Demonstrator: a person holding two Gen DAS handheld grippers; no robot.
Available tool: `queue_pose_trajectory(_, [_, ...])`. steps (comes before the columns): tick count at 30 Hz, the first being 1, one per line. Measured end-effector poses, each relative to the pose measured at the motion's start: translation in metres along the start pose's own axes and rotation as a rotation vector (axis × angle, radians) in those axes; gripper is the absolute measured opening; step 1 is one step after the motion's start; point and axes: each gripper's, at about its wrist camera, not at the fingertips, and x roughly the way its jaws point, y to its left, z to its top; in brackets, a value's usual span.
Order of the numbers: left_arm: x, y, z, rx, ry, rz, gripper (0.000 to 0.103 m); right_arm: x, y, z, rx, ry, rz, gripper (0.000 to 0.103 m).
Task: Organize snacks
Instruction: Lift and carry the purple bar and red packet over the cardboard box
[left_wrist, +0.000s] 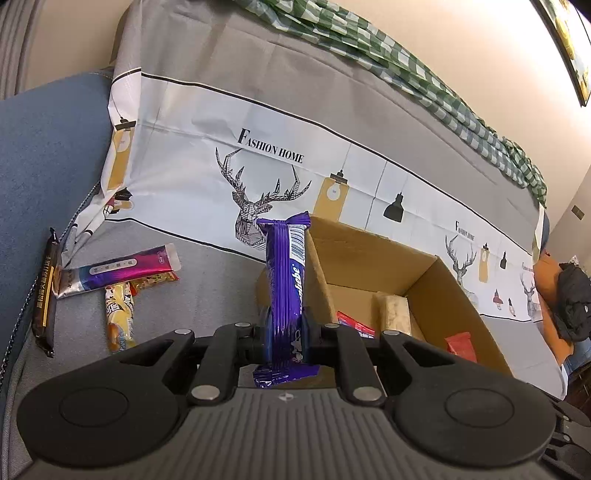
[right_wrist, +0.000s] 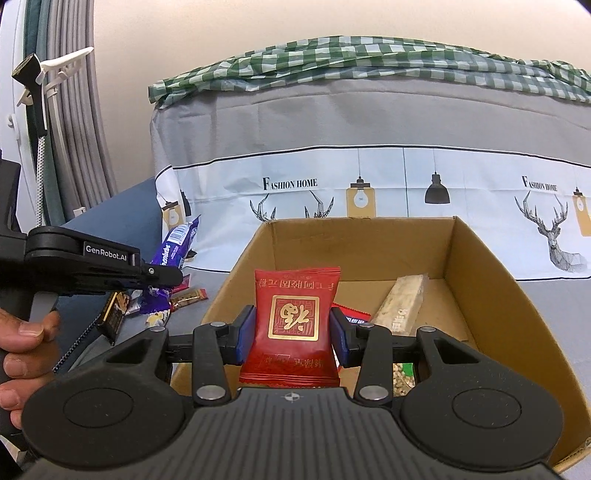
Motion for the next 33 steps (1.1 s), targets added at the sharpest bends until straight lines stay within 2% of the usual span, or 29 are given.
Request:
queue_pose_trajectory(25, [-0.001,-0.005,0.000,0.005,-0.010,-0.010,0.016,0.002,-0.004,-0.001,0.009,0.002,-0.033,0.044])
queue_pose_trajectory(33, [-0.009,-0.026,-0.002,0.069,-0.048,-0.040,0.016,0.005,-0.014,0.000,0.047,0.014,-0.083,0.044])
